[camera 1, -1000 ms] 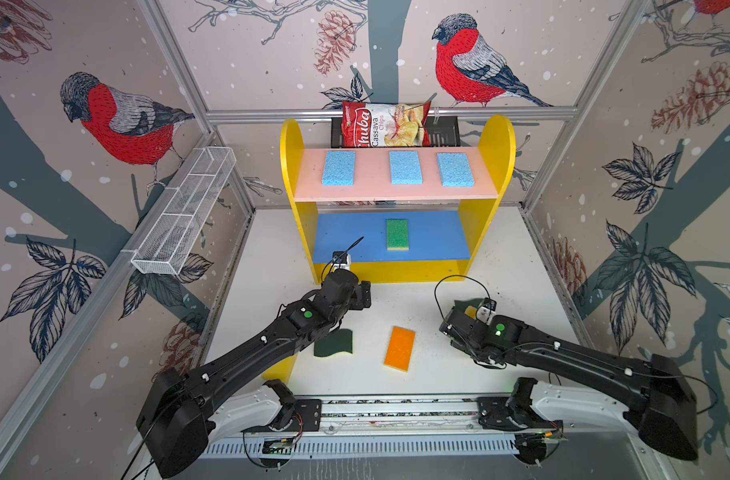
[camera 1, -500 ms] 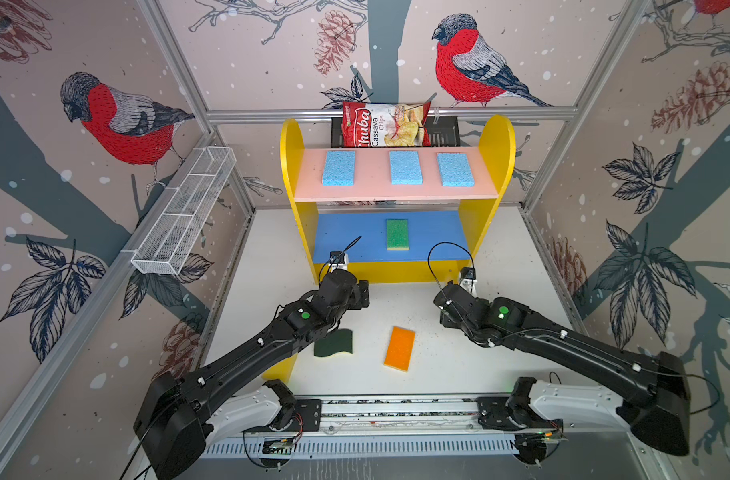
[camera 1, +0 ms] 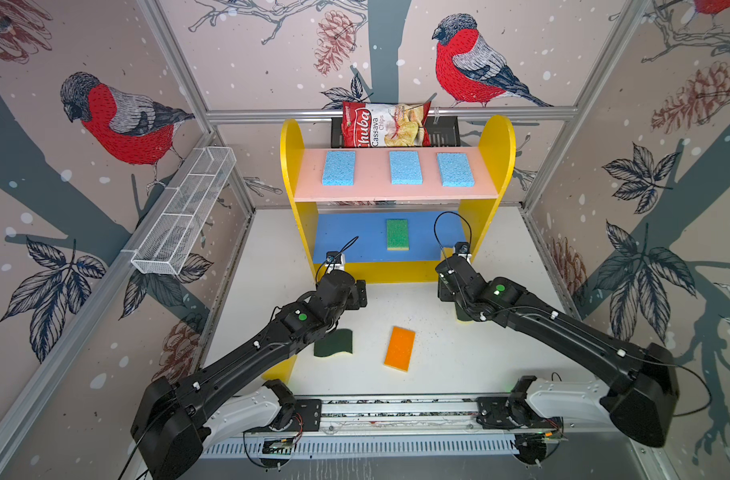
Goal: Place and organize the cleaning sponges onto the shelf
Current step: 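Lift the yellow sponge with the right gripper toward the blue lower shelf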
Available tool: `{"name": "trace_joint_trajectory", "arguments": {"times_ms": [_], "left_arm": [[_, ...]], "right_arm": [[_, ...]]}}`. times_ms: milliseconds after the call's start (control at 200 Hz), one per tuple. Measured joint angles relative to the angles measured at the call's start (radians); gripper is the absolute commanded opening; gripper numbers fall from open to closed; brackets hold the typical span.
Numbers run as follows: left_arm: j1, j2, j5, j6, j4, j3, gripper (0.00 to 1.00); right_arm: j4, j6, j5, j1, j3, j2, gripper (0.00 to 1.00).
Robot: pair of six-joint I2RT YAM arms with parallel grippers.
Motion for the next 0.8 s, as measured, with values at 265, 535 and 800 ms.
{"name": "trace_joint_trajectory", "arguments": {"times_ms": [265,535,800], "left_arm": [[0.0,-0.019,-0.016,0.004,-0.004,-0.021,0.85],[0.0,-0.025,-0.02,0.011,-0.003,-0.026,0.85],[0.0,-0.034,-0.029,0.013,0.004,-0.033,0.85]], "right_arm": [[0.119,-0.112,0.012,-0.04,0.013,0.04,0.62],[0.202,-0.187,0.021,-0.079,0.013,0.068,0.61],[0.253,-0.24,0.022,-0.095,0.034,0.125,0.6]]}}
